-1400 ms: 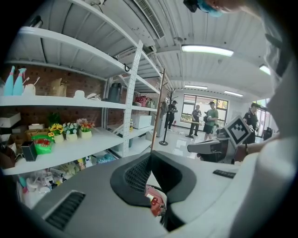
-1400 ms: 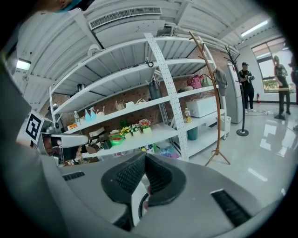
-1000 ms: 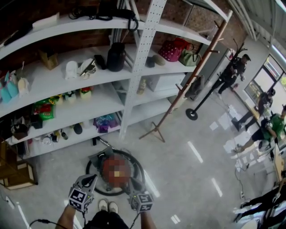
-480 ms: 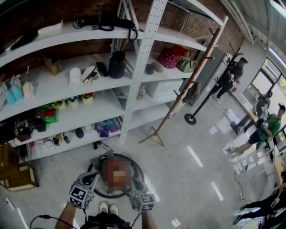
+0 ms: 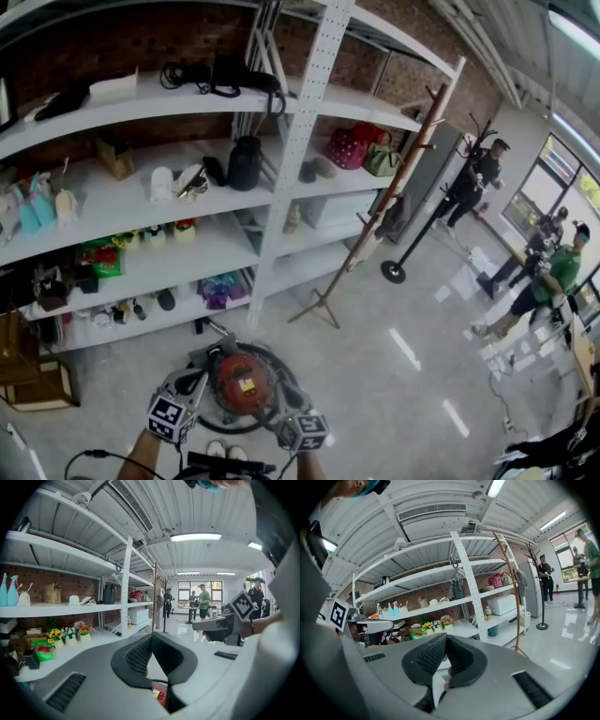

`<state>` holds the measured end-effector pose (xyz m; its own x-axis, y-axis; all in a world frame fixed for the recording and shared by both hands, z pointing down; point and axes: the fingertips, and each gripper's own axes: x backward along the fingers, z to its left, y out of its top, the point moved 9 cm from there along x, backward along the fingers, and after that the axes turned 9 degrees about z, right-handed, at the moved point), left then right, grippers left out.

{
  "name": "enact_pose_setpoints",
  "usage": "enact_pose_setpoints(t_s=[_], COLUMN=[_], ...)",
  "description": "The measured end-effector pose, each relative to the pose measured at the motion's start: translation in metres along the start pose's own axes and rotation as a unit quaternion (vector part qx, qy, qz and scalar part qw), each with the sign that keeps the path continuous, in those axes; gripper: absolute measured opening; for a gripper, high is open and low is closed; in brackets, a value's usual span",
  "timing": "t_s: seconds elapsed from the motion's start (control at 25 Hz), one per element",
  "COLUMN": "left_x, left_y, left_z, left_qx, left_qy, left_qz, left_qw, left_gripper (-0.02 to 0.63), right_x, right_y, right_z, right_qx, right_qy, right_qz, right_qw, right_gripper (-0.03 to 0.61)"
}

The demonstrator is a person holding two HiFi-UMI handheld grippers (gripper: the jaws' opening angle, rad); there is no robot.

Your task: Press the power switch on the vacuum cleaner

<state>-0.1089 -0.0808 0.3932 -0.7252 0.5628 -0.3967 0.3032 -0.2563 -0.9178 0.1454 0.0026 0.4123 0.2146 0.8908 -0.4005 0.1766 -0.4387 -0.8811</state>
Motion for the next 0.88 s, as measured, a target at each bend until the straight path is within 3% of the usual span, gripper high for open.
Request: enact_pose_setpoints(t_s=[0.88], left_x=[0.029], left_y=[0.037], left_z=[0.017], left_qx=[-0.013], left_qy=[0.031], left_qz=[-0.049], left_qw=[0.9982], left_gripper=[0.006], right_x=[0.035], right_y=[0.03], right_z=[0.004], right_qx=[0.011], right_qy=[-0.024], right_qz=[-0.048], right_qw=[0.998], right_gripper=[0.011])
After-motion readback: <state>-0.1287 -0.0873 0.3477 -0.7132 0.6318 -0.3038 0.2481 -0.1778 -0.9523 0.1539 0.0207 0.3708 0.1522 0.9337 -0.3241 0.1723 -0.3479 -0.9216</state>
